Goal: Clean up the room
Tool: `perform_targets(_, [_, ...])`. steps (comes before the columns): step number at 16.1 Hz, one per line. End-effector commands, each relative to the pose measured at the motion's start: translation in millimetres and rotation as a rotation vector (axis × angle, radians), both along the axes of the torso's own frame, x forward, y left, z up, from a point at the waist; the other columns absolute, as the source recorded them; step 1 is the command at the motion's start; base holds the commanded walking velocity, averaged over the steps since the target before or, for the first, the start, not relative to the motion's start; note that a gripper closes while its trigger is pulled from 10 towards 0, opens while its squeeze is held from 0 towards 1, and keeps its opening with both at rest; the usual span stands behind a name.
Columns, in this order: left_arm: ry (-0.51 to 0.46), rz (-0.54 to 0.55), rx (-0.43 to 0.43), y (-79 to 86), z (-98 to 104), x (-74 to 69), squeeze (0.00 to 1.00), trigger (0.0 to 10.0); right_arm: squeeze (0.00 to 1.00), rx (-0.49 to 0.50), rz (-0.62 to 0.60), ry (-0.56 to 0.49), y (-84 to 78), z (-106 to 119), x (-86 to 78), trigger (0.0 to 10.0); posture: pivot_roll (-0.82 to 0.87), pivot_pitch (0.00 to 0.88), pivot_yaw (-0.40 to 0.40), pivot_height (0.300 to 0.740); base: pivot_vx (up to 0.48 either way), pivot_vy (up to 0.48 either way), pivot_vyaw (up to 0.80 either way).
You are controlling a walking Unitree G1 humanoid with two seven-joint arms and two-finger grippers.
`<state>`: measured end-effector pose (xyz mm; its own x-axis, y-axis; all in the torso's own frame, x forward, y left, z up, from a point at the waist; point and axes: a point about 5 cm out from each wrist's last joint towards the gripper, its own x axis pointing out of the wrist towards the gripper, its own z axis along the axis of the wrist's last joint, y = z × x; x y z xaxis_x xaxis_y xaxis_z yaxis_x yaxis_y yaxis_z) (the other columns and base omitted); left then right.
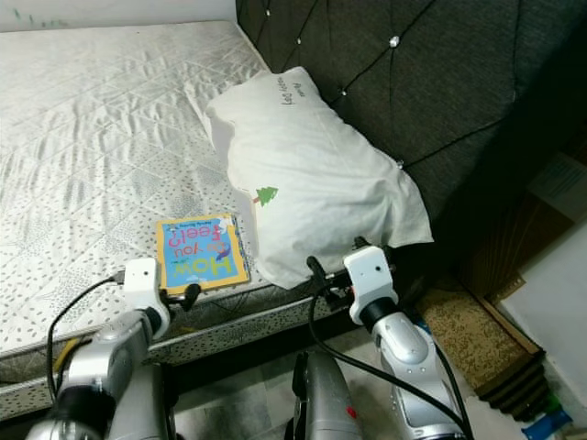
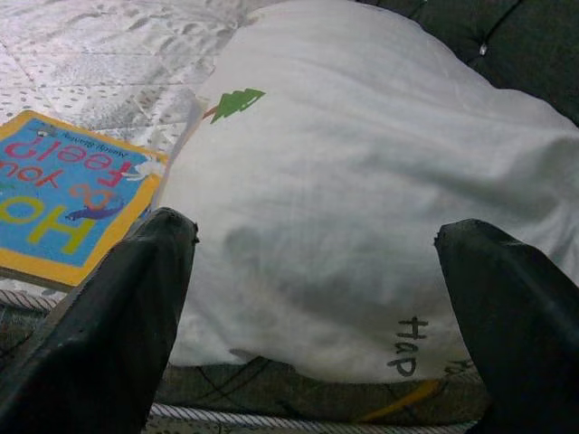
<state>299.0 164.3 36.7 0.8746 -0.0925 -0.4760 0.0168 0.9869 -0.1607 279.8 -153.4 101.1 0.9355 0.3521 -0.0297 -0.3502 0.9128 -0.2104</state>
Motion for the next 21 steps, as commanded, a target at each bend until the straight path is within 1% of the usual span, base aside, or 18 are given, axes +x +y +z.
perform_targets(1, [-0.058, -0.026, 0.018, -5.6, 12, 0.0, 0.0, 10.0, 0.0, 0.001, 0.004, -0.013, 2.1, 2, 2.4, 10.0, -0.03, 0.049, -0.059, 0.571, 0.0, 0.0, 0.0])
perform_targets(2, [-0.098, -0.026, 0.015, -7.3, 18, -0.8, 0.0, 10.0, 0.0, 0.007, 0.004, -0.015, 3.2, 2, 2.9, 10.0, -0.03, 0.044, -0.058, 0.571, 0.0, 0.0, 0.0])
perform_targets(3, [-0.205, -0.014, -0.019, -10.1, 33, -3.4, 0.0, 10.0, 0.0, 0.035, 0.0, -0.017, 7.2, 3, 4.6, 10.0, -0.01, 0.023, -0.053, 0.571, 0.0, 0.0, 0.0])
perform_targets(4, [-0.273, -0.005, -0.038, -10.9, 43, -7.1, 0.0, 10.0, 0.0, 0.058, -0.008, -0.019, 10.2, 4, 6.1, 10.0, 0.0, 0.014, -0.05, 0.571, 0.0, 0.0, 0.0])
perform_targets(5, [-0.318, -0.016, -0.027, -13.4, 47, -15.0, 0.0, 10.0, 0.0, 0.104, -0.047, 0.001, 11.7, 2, 7.2, 10.0, 0.01, 0.0, -0.047, 0.571, 0.0, 0.0, 0.0])
perform_targets(6, [-0.324, -0.021, -0.027, -14.2, 48, -16.4, 0.0, 10.0, 0.0, 0.114, -0.053, 0.011, 12.4, 1, 7.6, 10.0, 0.01, 0.0, -0.045, 0.571, 0.0, 0.0, 0.0])
perform_targets(7, [-0.394, -0.045, 0.01, -16.3, 53, -26.5, 0.0, 10.0, 0.0, 0.114, -0.049, 0.018, 16.7, -3, 4.6, 10.0, 0.02, 0.0, -0.04, 0.571, 0.0, 0.0, 0.0])
perform_targets(8, [-0.455, -0.029, 0.029, -14.6, 57, -33.8, 0.0, 10.0, 0.0, 0.141, -0.043, 0.016, 19.2, -2, 4.3, 10.0, 0.02, 0.0, -0.035, 0.571, 0.0, 0.0, 0.0])
perform_targets(9, [-0.485, -0.029, 0.039, -14.1, 59, -38.1, 0.0, 10.0, 0.0, 0.169, -0.048, 0.005, 19.8, 2, 6.8, 10.0, 0.02, 0.0, -0.032, 0.571, 0.0, 0.0, 0.0])
perform_targets(10, [-0.518, -0.024, 0.06, -12.4, 61, -40.3, 0.0, 10.0, 0.0, 0.204, -0.06, -0.015, 20.9, 9, 14.0, 10.0, 0.03, 0.0, -0.029, 0.571, 0.0, 0.0, 0.0])
perform_targets(11, [-0.563, 0.0, 0.089, -8.5, 66, -38.9, 0.0, 10.0, 0.0, 0.243, -0.076, -0.066, 22.8, 25, 25.8, 10.0, 0.03, 0.0, -0.025, 0.571, 0.0, 0.0, 0.0])
perform_targets(12, [-0.577, 0.006, 0.099, -6.9, 69, -36.0, 0.0, 10.0, 0.0, 0.253, -0.073, -0.084, 23.9, 31, 30.1, 10.0, 0.03, 0.0, -0.024, 0.579, 0.0, 0.0, 0.0])
perform_targets(13, [-0.602, 0.037, 0.117, -2.2, 74, -26.4, 0.0, 10.0, 0.0, 0.271, -0.068, -0.124, 25.6, 43, 39.0, 10.0, 0.03, 0.0, -0.024, 0.598, 0.0, 0.0, 0.0])
perform_targets(15, [-0.617, 0.051, 0.118, -1.4, 76, -20.4, 0.0, 10.0, 0.0, 0.277, -0.069, -0.137, 26.5, 48, 45.8, 10.0, 0.04, 0.0, -0.025, 0.628, 0.0, 0.0, 0.0])
perform_targets(17, [-0.639, 0.063, 0.116, -2.9, 79, -18.4, 0.0, 10.0, 0.0, 0.29, -0.075, -0.158, 26.8, 54, 51.1, 10.0, 0.04, 0.0, -0.028, 0.653, 0.0, 0.0, 0.0])
perform_targets(19, [-0.648, 0.075, 0.12, -1.7, 78, -16.5, 0.0, 10.0, 0.0, 0.297, -0.073, -0.167, 28.0, 57, 53.5, 10.0, 0.04, 0.0, -0.028, 0.673, 0.0, 0.0, 0.0])
perform_targets(21, [-0.656, 0.086, 0.122, -1.3, 77, -15.3, 0.0, 10.0, 0.0, 0.306, -0.084, -0.17, 27.5, 55, 54.3, 10.0, 0.05, 0.0, -0.022, 0.698, 0.0, 0.0, 0.0])
